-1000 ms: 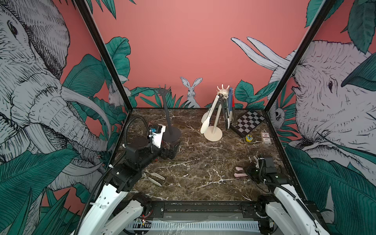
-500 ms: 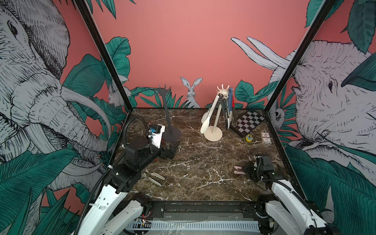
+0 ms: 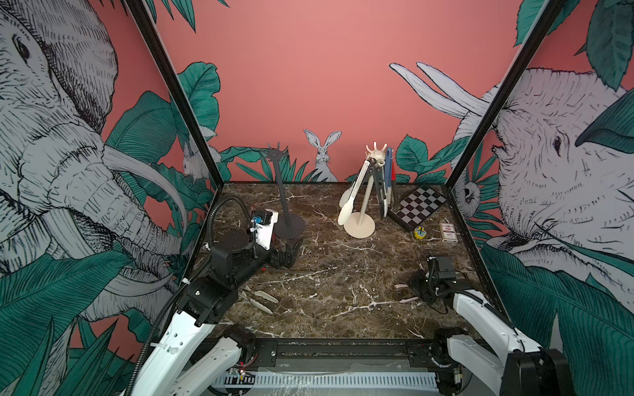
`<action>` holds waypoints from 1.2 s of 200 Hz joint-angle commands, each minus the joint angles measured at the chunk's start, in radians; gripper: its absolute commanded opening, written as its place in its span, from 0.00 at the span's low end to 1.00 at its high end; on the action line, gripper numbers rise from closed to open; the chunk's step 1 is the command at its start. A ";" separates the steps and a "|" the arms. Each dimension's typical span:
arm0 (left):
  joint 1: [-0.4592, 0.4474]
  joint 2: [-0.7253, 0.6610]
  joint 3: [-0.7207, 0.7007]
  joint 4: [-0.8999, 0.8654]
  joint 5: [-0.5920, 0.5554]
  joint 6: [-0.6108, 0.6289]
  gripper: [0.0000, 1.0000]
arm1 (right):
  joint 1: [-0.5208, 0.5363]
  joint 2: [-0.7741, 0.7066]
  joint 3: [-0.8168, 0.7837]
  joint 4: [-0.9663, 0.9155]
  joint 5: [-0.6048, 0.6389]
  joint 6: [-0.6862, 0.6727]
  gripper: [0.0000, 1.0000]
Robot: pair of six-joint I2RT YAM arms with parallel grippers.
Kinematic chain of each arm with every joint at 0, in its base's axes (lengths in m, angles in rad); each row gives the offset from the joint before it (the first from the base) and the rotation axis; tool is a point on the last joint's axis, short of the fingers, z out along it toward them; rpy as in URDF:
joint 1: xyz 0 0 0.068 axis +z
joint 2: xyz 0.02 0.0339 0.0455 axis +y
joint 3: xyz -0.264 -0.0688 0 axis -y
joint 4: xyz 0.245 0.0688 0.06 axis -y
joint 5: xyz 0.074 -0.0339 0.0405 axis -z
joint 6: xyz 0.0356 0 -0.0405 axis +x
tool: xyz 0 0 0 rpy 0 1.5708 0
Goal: Hang food tongs on kitchen utensil racks
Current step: Pick up the food tongs from the center of the board.
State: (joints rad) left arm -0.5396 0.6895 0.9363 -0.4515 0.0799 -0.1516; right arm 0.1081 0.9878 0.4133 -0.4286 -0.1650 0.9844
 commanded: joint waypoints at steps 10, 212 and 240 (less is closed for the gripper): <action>0.006 -0.010 0.006 -0.004 -0.006 0.009 0.99 | -0.004 0.035 0.030 0.012 0.029 0.050 0.31; 0.006 -0.020 0.029 -0.021 -0.025 0.041 0.99 | 0.002 -0.191 0.277 -0.272 -0.180 0.036 0.00; 0.006 -0.021 0.036 -0.034 -0.029 0.035 0.99 | 0.004 -0.191 0.369 -0.285 -0.190 -0.011 0.00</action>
State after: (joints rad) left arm -0.5396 0.6796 0.9371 -0.4690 0.0620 -0.1131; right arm 0.1085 0.8066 0.7063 -0.6926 -0.3374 0.9905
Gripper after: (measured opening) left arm 0.994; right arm 0.049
